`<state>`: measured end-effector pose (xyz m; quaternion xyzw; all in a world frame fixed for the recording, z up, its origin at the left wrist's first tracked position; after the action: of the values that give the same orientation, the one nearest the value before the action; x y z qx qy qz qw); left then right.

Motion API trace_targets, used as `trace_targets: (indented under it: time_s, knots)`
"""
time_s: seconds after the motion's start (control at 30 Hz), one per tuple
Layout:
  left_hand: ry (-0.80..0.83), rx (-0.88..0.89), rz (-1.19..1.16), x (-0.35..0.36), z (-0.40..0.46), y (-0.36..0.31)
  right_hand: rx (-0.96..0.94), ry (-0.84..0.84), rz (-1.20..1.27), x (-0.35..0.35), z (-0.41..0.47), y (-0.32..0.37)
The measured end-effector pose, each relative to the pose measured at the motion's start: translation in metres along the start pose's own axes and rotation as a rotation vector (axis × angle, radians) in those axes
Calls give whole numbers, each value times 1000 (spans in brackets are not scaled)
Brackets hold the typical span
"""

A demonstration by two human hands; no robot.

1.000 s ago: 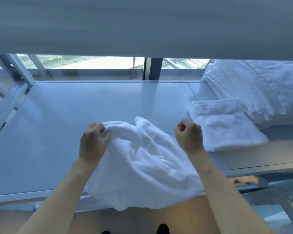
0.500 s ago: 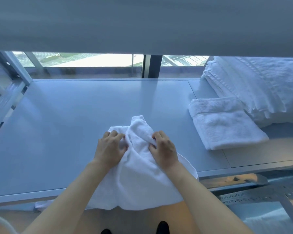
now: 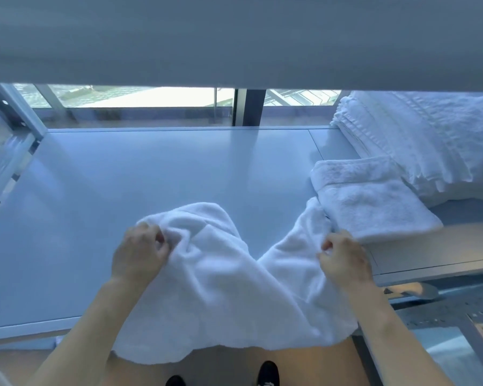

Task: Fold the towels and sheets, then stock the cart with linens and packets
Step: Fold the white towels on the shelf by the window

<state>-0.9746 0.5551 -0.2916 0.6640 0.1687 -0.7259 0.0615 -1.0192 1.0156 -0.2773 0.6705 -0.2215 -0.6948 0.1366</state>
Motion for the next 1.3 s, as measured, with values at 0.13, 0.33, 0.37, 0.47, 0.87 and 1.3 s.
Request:
trace_targets:
  time_s: [0.13,0.33,0.37,0.47,0.87,1.3]
  knots:
    - [137,3,61,15,6,-11,-262,69,236,43,-12,77]
    - [200,140,144,29,12,-39,-401,207,331,136,-53,167]
    - [151,142,89,23,11,-37,-371,192,361,138,-49,169]
    - [7,146,-2,1,6,-22,-321,162,348,124,-24,165]
    - [-354,200,3,-80,15,-35,-670,-465,142,1,30,235]
    - [-179,-18,-312,-1,-34,68,-465,241,6,144,-5,113]
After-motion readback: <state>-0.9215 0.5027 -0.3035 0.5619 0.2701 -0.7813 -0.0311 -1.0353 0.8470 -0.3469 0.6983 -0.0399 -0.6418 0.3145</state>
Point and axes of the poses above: each hand's wrist, its own z-axis towards the middle knuckle, its own x-axis out of the palm, y = z × x, the point moved 10 cm from there along z, towards the middle knuckle, and after that the axes turned 12 degrees about z, right-handed, at the moved point
